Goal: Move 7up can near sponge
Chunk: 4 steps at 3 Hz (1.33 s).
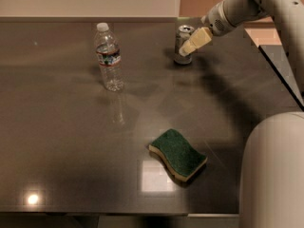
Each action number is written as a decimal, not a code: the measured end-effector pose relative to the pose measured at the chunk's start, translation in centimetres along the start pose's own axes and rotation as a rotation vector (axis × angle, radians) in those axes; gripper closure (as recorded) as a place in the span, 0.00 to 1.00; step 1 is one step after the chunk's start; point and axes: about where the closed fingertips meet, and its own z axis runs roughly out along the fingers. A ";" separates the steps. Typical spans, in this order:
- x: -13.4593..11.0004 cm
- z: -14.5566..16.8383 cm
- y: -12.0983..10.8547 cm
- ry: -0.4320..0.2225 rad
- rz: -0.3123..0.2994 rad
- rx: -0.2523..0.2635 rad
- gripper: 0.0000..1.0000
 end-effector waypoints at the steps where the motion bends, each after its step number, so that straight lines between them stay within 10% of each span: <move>1: -0.4 0.7 -0.3 -0.044 0.043 -0.019 0.00; 4: -0.7 -0.1 0.2 -0.114 0.101 -0.054 0.62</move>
Offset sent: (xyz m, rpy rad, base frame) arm 0.0133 -0.0024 0.0117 0.1520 0.0144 -0.0461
